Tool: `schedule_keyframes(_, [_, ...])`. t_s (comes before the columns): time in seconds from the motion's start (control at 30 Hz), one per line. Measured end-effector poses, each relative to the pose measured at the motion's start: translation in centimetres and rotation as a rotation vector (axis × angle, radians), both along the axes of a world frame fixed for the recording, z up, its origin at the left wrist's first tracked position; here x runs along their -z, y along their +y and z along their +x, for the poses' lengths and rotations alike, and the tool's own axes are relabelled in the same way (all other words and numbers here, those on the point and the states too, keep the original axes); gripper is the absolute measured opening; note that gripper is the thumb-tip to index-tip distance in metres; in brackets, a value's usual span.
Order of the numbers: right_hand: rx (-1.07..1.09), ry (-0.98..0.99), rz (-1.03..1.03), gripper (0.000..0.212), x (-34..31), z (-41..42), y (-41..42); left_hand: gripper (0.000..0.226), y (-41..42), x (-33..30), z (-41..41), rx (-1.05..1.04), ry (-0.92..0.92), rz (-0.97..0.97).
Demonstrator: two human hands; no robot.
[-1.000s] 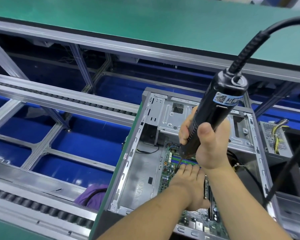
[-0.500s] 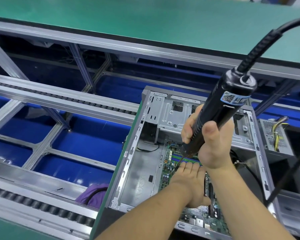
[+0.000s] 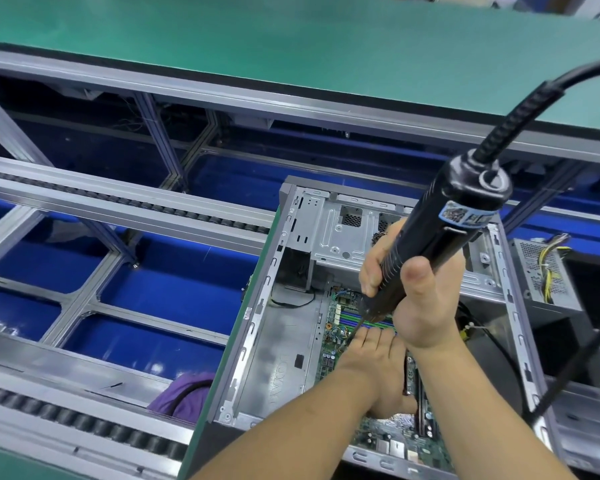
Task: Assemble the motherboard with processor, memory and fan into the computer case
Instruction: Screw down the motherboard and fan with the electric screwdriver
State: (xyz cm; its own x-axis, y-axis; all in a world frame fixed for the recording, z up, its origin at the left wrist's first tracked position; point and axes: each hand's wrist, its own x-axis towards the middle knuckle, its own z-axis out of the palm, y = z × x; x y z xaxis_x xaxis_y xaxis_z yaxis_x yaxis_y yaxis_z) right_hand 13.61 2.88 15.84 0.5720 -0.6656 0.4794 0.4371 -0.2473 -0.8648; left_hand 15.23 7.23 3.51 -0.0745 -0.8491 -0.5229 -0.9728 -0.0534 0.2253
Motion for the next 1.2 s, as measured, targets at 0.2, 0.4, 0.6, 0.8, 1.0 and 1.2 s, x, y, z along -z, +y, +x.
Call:
schedule_keyframes(0.2, [-0.018,-0.003,0.007,0.042,0.1,0.1,0.1,0.082,0.1,-0.1,0.1,0.003,0.000,-0.032])
schedule_keyframes(0.4, [-0.030,0.009,0.015,0.041,0.4,0.1,0.2,0.078,0.2,-0.1,0.1,-0.003,0.017,-0.005])
schedule_keyframes(0.6, [-0.031,0.022,0.044,0.045,0.5,-0.2,0.1,0.072,0.2,-0.4,0.0,-0.017,0.019,-0.008])
schedule_keyframes(0.8, [-0.021,0.011,0.035,0.048,0.3,-0.5,-0.1,0.081,0.1,-0.4,-0.1,-0.030,0.010,-0.008])
schedule_keyframes(1.0, [-0.011,0.024,0.052,0.051,0.2,-0.5,0.3,0.077,0.0,-0.4,-0.2,-0.023,0.010,-0.010])
schedule_keyframes(1.2, [0.047,0.017,0.080,0.056,-0.3,-1.6,-0.4,0.094,-0.1,-0.6,-0.5,-0.047,-0.011,0.021])
